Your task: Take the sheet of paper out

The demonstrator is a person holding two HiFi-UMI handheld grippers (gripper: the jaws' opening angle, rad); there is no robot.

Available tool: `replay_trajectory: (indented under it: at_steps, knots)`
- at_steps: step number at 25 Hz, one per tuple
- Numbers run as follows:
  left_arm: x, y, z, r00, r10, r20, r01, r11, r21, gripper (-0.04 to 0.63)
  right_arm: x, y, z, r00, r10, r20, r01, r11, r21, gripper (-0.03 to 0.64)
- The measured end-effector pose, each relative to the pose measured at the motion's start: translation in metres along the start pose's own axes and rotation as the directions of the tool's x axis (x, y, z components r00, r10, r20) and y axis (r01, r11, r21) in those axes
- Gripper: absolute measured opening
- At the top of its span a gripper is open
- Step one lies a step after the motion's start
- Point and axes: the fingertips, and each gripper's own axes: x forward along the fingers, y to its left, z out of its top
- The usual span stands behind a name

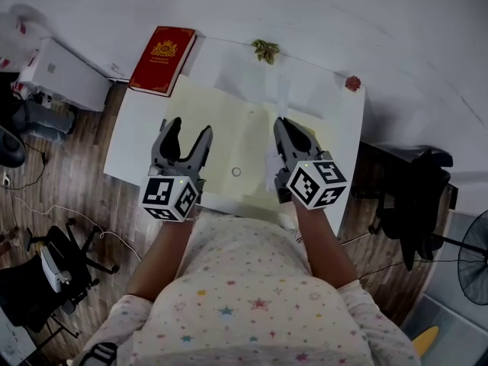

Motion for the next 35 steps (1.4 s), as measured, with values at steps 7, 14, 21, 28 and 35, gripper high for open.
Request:
replay_trajectory:
  at_steps: [7,14,21,28,35]
  knots:
    - [0.009,-0.014,0.013,0.999,-0.042,0.026,0.042,0.999,0.007,0.279,-0.015,-0.009,0.031,0.996,-0.024,0.081,0.025,1.0,-0.001,0.005]
    - [0.017,-0.027,0.04,0.992,-0.094,0.079,0.094,0.996,0.001,0.279,-0.029,-0.022,0.056,0.987,-0.061,0.147,0.059,0.998,0.017,0.005]
    - [0.024,-0.04,0.07,0.979,-0.15,0.14,0.151,0.989,0.004,0.278,-0.044,-0.031,0.075,0.973,-0.106,0.204,0.11,0.994,-0.007,0.005]
    - [0.031,-0.052,0.088,0.965,-0.19,0.182,0.181,0.982,0.061,0.276,-0.059,-0.032,0.085,0.959,-0.145,0.243,0.157,0.987,-0.03,0.005]
    - [0.04,-0.061,0.091,0.959,-0.219,0.177,0.214,0.976,0.049,0.209,-0.075,-0.036,0.09,0.94,-0.202,0.276,0.227,0.972,-0.062,0.005]
